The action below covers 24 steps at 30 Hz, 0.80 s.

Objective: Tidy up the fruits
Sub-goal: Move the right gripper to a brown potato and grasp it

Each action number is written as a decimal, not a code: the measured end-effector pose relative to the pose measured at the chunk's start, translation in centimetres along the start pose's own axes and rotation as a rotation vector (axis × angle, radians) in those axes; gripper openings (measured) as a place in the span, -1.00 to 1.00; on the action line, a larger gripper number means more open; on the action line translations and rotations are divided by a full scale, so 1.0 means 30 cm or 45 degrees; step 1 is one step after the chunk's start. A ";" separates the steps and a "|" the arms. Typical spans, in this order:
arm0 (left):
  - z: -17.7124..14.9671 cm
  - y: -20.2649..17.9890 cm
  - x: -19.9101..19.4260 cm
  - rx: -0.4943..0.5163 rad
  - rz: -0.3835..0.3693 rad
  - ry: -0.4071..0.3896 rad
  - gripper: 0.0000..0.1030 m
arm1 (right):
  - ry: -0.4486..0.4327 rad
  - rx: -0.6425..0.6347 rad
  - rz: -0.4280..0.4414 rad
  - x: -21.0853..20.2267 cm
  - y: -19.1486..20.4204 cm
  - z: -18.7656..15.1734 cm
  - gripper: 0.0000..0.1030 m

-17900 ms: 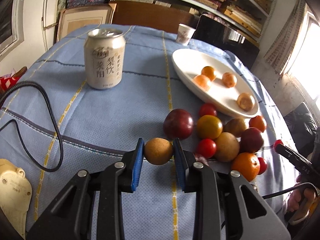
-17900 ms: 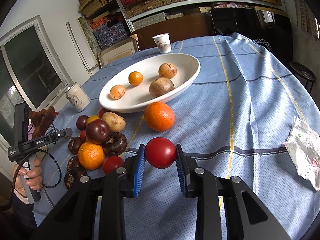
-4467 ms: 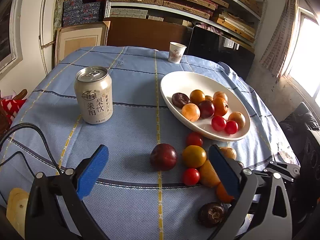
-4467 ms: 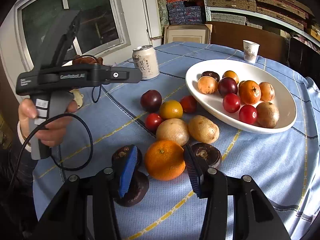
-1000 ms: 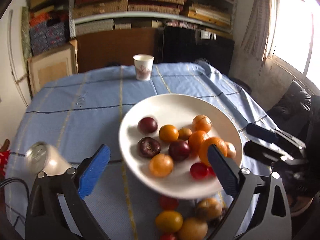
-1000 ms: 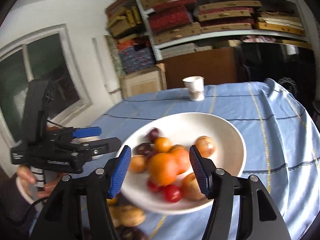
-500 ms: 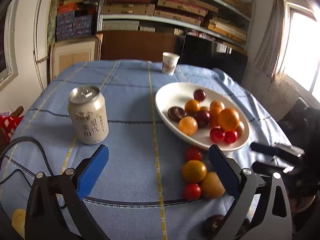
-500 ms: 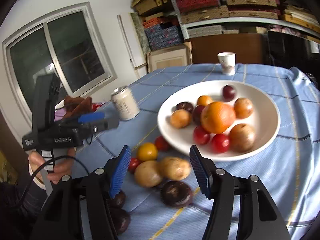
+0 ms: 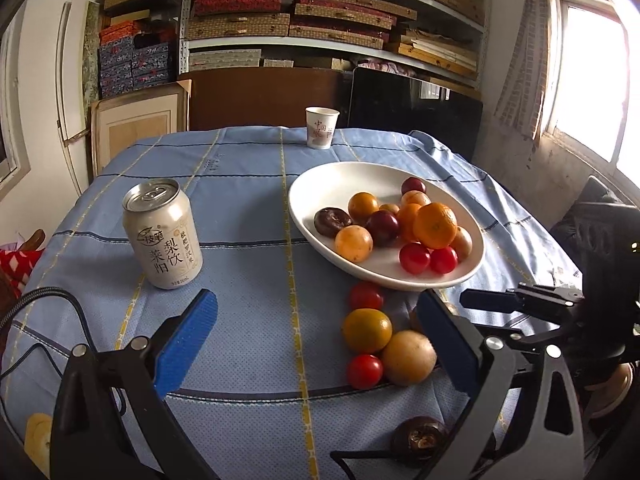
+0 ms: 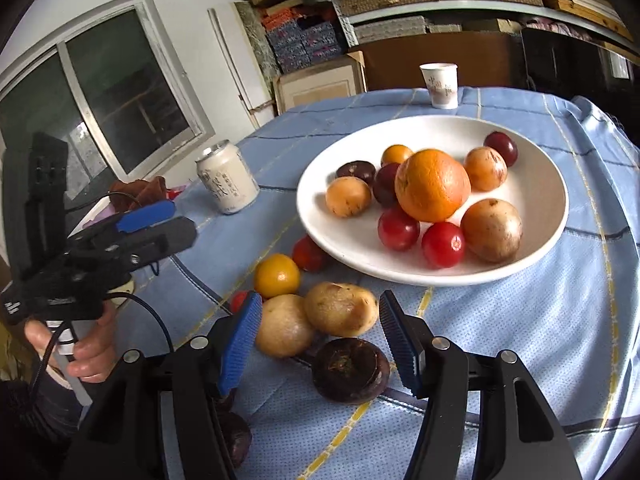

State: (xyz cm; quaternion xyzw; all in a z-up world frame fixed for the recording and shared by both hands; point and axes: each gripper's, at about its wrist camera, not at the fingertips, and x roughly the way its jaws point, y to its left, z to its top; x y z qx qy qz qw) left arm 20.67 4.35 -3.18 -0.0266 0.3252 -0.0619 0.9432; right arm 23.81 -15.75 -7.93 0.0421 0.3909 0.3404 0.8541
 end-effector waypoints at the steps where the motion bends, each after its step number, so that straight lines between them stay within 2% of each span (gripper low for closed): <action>1: -0.001 0.002 0.001 -0.006 0.004 0.001 0.90 | 0.002 0.022 0.008 0.005 -0.008 0.002 0.20; 8: 0.004 0.032 0.004 -0.065 -0.009 0.019 0.90 | 0.044 0.165 0.049 0.050 -0.063 0.006 0.18; 13: 0.004 0.038 0.000 -0.074 -0.007 0.019 0.90 | 0.092 0.268 0.083 0.095 -0.100 0.005 -0.05; 19: 0.005 0.041 -0.001 -0.075 -0.001 0.018 0.90 | 0.075 0.276 0.084 0.093 -0.102 0.005 -0.14; 24: 0.000 0.051 0.002 -0.079 -0.007 0.027 0.90 | 0.005 0.209 0.151 0.011 -0.071 0.011 -0.14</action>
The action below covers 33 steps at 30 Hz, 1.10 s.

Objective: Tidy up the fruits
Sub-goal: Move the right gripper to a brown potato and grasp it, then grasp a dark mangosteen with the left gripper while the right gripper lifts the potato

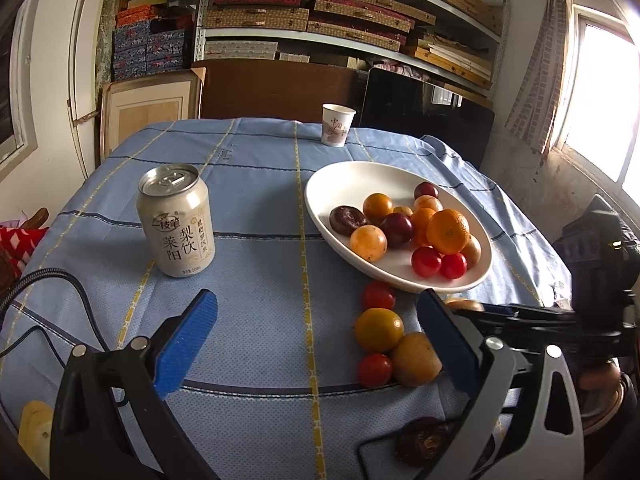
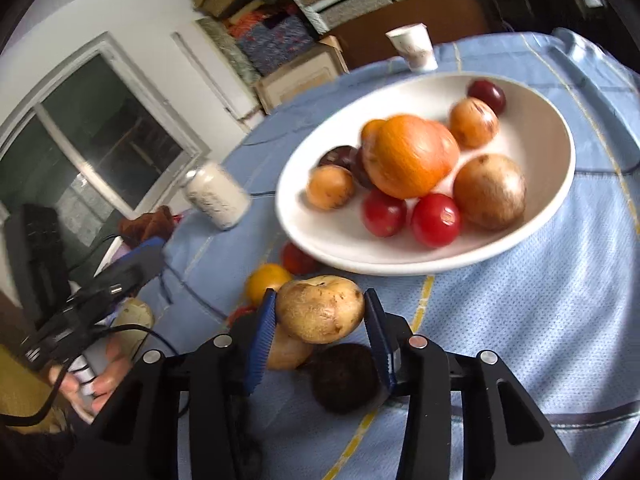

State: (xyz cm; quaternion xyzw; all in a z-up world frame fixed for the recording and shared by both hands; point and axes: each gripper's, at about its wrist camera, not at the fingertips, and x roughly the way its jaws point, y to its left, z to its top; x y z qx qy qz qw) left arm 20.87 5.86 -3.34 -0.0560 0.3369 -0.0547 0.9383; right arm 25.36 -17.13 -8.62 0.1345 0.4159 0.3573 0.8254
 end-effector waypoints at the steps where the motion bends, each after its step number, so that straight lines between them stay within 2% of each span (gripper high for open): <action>1: -0.001 -0.002 0.002 0.007 -0.011 0.007 0.90 | -0.020 -0.010 0.006 -0.016 0.008 0.003 -0.14; 3: -0.006 -0.014 0.004 0.056 -0.042 0.027 0.90 | -0.070 -0.031 0.010 -0.057 0.018 0.008 -0.14; 8: -0.040 -0.062 -0.013 0.189 -0.218 0.112 0.86 | -0.154 -0.014 0.000 -0.139 0.000 0.010 -0.14; 10: -0.058 -0.073 -0.024 0.218 -0.290 0.141 0.58 | -0.172 -0.003 0.012 -0.164 -0.010 0.009 -0.14; 11: -0.070 -0.078 -0.026 0.229 -0.314 0.157 0.53 | -0.182 -0.006 0.012 -0.178 -0.012 0.010 -0.14; 13: -0.099 -0.084 -0.019 0.256 -0.356 0.204 0.17 | -0.203 -0.015 0.023 -0.204 -0.012 0.010 -0.14; 16: -0.142 -0.095 -0.004 0.300 -0.378 0.269 -0.01 | -0.231 -0.026 0.052 -0.230 -0.010 0.012 -0.14; 20: -0.211 -0.136 -0.020 0.431 -0.392 0.297 -0.04 | -0.249 -0.004 0.059 -0.247 -0.018 0.007 -0.14; 23: -0.233 -0.147 -0.039 0.484 -0.408 0.293 -0.05 | -0.257 0.015 0.060 -0.252 -0.029 0.011 -0.14; 29: -0.254 -0.151 -0.047 0.510 -0.425 0.319 -0.05 | -0.254 0.004 0.051 -0.249 -0.024 0.008 -0.14; 33: -0.268 -0.178 -0.003 0.551 -0.385 0.375 -0.05 | -0.251 0.005 0.052 -0.248 -0.022 0.006 -0.14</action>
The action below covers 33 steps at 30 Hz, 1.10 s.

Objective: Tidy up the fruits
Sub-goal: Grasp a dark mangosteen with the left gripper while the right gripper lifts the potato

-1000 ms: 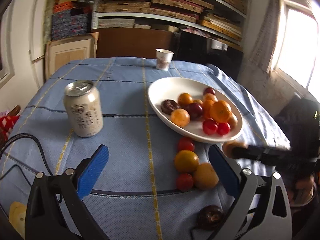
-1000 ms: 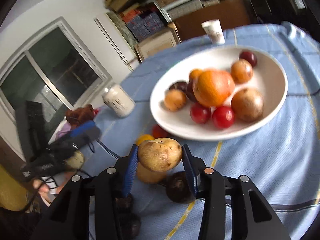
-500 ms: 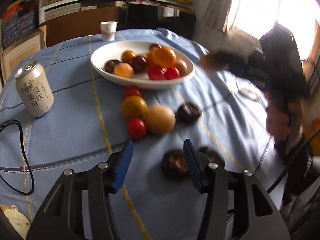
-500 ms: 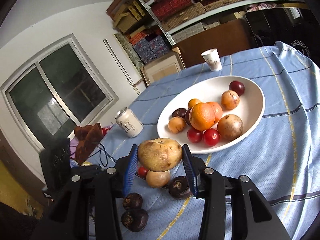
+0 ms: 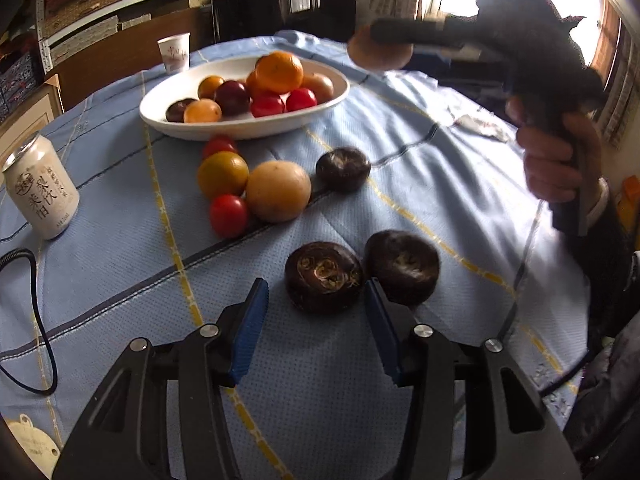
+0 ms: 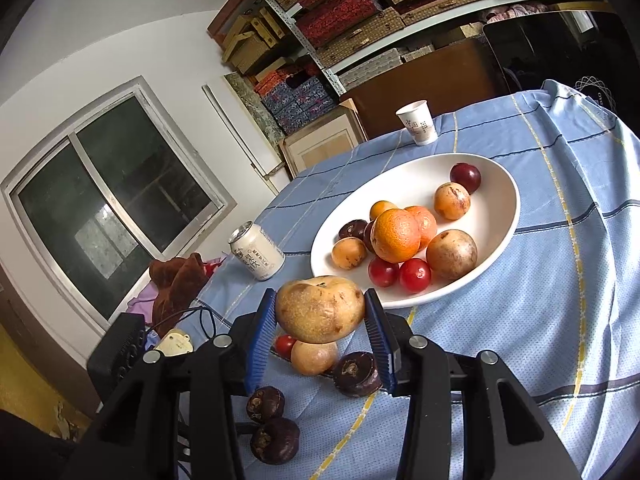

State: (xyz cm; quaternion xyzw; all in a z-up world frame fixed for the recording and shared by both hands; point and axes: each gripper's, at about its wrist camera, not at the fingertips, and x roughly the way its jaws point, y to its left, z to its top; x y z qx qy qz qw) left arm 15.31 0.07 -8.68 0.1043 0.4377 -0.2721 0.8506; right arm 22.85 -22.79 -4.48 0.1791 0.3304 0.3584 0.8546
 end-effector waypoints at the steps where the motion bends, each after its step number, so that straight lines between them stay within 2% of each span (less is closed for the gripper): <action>1: 0.002 0.000 0.006 -0.001 0.003 0.004 -0.05 | 0.000 -0.003 0.000 -0.003 0.003 -0.002 -0.14; 22: 0.016 -0.008 0.025 -0.001 0.012 0.005 -0.13 | 0.015 -0.012 -0.009 0.001 0.013 -0.008 -0.14; 33: 0.016 -0.014 0.028 0.003 0.006 0.000 -0.18 | 0.016 -0.030 -0.052 0.006 0.010 -0.011 -0.14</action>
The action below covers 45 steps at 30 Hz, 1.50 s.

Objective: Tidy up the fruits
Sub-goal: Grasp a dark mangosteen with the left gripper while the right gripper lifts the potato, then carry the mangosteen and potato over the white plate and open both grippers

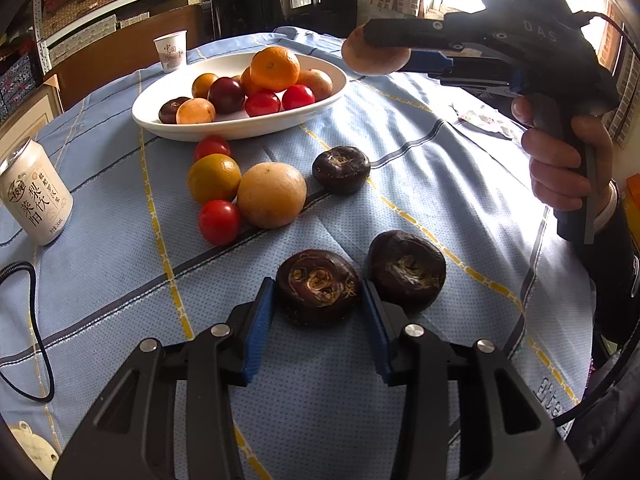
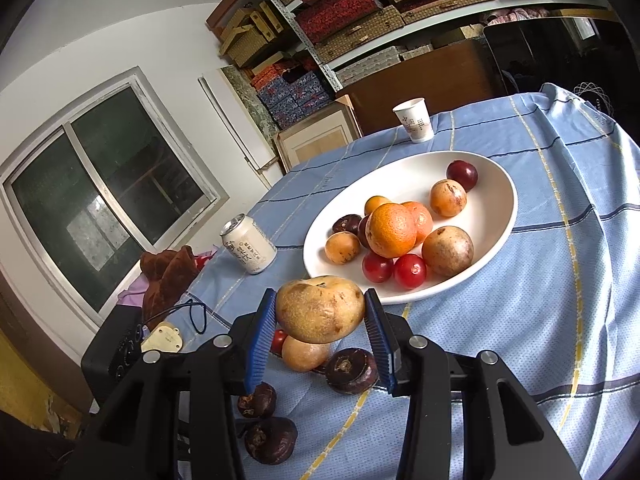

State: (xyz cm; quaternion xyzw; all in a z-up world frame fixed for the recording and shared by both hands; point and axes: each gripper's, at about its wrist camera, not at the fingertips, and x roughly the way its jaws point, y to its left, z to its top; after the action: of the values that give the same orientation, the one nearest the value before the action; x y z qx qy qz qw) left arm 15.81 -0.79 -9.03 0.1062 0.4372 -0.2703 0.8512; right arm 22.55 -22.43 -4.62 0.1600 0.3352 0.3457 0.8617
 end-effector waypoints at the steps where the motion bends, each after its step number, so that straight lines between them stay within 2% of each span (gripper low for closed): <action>1: 0.000 0.002 -0.002 -0.004 -0.002 -0.001 -0.18 | 0.000 0.000 -0.002 0.000 0.000 -0.001 -0.14; 10: 0.024 0.046 -0.078 -0.101 -0.056 -0.085 -0.19 | 0.011 -0.009 -0.039 0.011 -0.010 -0.001 -0.14; 13: 0.081 0.062 -0.125 -0.124 -0.048 -0.123 -0.19 | 0.000 -0.002 -0.059 0.024 -0.024 0.011 -0.14; 18: 0.221 0.081 -0.183 -0.130 0.052 -0.204 -0.19 | -0.110 0.040 -0.080 0.037 -0.071 0.076 -0.13; 22: 0.350 0.142 -0.189 -0.239 0.062 -0.264 -0.19 | -0.195 0.066 -0.175 0.085 -0.140 0.148 -0.12; 25: 0.450 0.207 -0.146 -0.329 0.104 -0.266 -0.19 | -0.215 0.074 -0.237 0.130 -0.197 0.183 -0.12; 30: 0.588 0.297 0.002 -0.375 0.191 -0.168 -0.19 | -0.204 0.078 -0.262 0.165 -0.244 0.201 -0.12; 34: 0.641 0.333 0.115 -0.403 0.236 -0.116 -0.19 | -0.190 0.074 -0.249 0.184 -0.268 0.223 -0.11; 36: 0.653 0.350 0.151 -0.423 0.248 -0.123 -0.17 | -0.189 0.074 -0.249 0.184 -0.271 0.225 -0.09; 37: 0.655 0.358 0.161 -0.429 0.265 -0.136 0.04 | -0.190 0.073 -0.246 0.183 -0.275 0.228 -0.07; 38: 0.656 0.359 0.166 -0.436 0.291 -0.143 0.26 | -0.197 0.072 -0.240 0.180 -0.276 0.230 0.05; 39: 0.655 0.358 0.163 -0.451 0.325 -0.152 0.63 | -0.207 0.068 -0.243 0.172 -0.272 0.230 0.15; 40: 0.650 0.355 0.149 -0.462 0.341 -0.181 0.68 | -0.211 0.063 -0.242 0.165 -0.267 0.232 0.17; 44: 0.601 0.319 0.071 -0.449 0.348 -0.241 0.69 | -0.212 0.032 -0.166 0.117 -0.216 0.236 0.17; 45: 0.580 0.307 0.051 -0.447 0.358 -0.256 0.76 | -0.207 0.018 -0.149 0.105 -0.197 0.231 0.17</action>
State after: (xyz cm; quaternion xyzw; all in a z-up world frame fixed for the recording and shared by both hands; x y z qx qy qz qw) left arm 33.57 -0.95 -0.42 -0.0109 0.3717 -0.0784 0.9250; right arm 31.90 -24.73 -4.06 0.1737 0.2755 0.2784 0.9036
